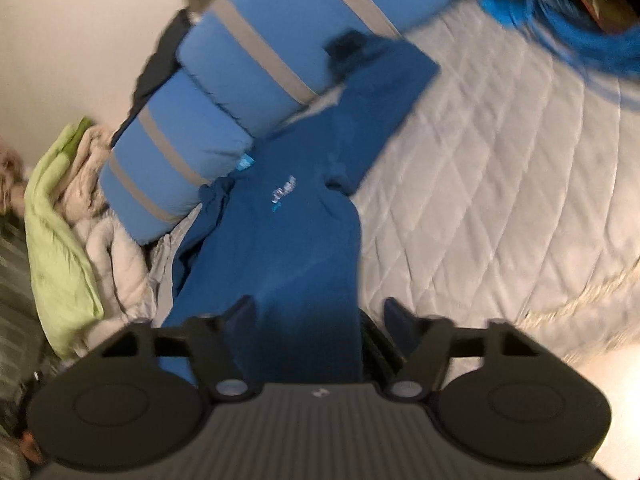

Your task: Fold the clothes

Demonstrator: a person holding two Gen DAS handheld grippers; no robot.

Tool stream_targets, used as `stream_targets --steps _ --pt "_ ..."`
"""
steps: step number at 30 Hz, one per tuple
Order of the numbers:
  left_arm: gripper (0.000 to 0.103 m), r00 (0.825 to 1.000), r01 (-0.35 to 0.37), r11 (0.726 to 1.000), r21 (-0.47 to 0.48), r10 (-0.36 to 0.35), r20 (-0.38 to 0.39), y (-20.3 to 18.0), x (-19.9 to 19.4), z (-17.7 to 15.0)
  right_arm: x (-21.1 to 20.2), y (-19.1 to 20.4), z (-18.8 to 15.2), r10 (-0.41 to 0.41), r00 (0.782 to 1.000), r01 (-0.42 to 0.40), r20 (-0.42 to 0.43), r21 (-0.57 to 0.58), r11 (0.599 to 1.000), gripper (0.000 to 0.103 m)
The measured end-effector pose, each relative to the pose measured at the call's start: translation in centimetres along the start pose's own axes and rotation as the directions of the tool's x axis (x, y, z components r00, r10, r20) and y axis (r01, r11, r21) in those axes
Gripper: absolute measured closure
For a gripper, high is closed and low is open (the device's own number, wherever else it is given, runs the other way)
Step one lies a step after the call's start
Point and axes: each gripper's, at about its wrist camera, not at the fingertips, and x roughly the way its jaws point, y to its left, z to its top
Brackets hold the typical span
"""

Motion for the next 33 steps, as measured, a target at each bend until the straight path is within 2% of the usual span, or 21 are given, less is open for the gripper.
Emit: stream_targets --steps 2,4,5,13,18,22,24,25,26,27,28,29,33 --pt "0.028 1.0 0.006 1.0 0.003 -0.006 -0.001 -0.2 0.2 0.1 0.7 -0.8 -0.1 0.043 0.999 -0.042 -0.021 0.053 0.998 0.076" --pt "0.028 1.0 0.006 1.0 0.005 -0.006 -0.004 -0.2 0.4 0.3 0.7 -0.8 -0.3 0.075 0.997 -0.073 -0.023 0.057 0.996 0.095" --pt "0.028 1.0 0.006 1.0 0.006 -0.006 -0.006 -0.3 0.5 0.3 0.6 -0.7 -0.4 0.075 0.997 -0.074 -0.013 0.045 0.996 0.098" --pt "0.028 1.0 0.013 1.0 0.012 -0.013 -0.004 -0.5 0.6 0.8 -1.6 -0.6 -0.6 -0.044 0.997 0.042 0.068 0.033 0.999 0.1" --pt "0.028 1.0 0.018 1.0 0.012 -0.018 -0.007 -0.7 0.7 1.0 -1.8 -1.2 -0.8 -0.07 0.995 0.067 0.074 0.051 0.996 0.101" --pt "0.028 1.0 0.014 0.999 0.044 -0.014 -0.005 -1.4 0.0 1.8 -1.6 -0.5 -0.6 -0.084 0.994 0.084 0.072 0.003 0.996 0.099" --pt "0.028 1.0 0.008 0.998 0.068 -0.008 -0.005 -1.9 -0.5 2.3 -1.9 0.4 -0.4 -0.102 0.991 0.106 0.081 -0.046 0.993 0.091" --pt "0.028 1.0 0.004 0.997 0.083 -0.004 -0.006 -2.2 -0.7 2.7 -2.0 0.8 -0.3 -0.111 0.99 0.117 0.085 -0.07 0.991 0.079" --pt "0.028 1.0 0.001 0.995 0.097 0.0 -0.007 -2.4 -0.9 3.0 -2.4 1.2 0.0 -0.12 0.988 0.129 0.101 -0.087 0.988 0.052" --pt "0.028 1.0 -0.002 0.994 0.109 0.003 -0.011 -2.6 -1.1 3.4 -2.9 1.7 0.3 -0.129 0.984 0.141 0.12 -0.1 0.985 0.041" --pt "0.028 1.0 -0.008 0.993 0.12 0.01 -0.016 -2.8 -1.3 3.8 -3.4 2.1 0.6 -0.137 0.981 0.153 0.138 -0.114 0.982 0.02" --pt "0.028 1.0 -0.016 0.991 0.13 0.019 -0.021 -2.9 -1.6 4.2 -3.9 2.5 1.0 -0.144 0.976 0.166 0.162 -0.131 0.977 0.01" --pt "0.028 0.998 -0.05 0.989 0.14 0.055 -0.031 -3.2 -2.8 6.0 -6.5 4.7 2.7 -0.157 0.957 0.207 0.243 -0.195 0.959 0.001"
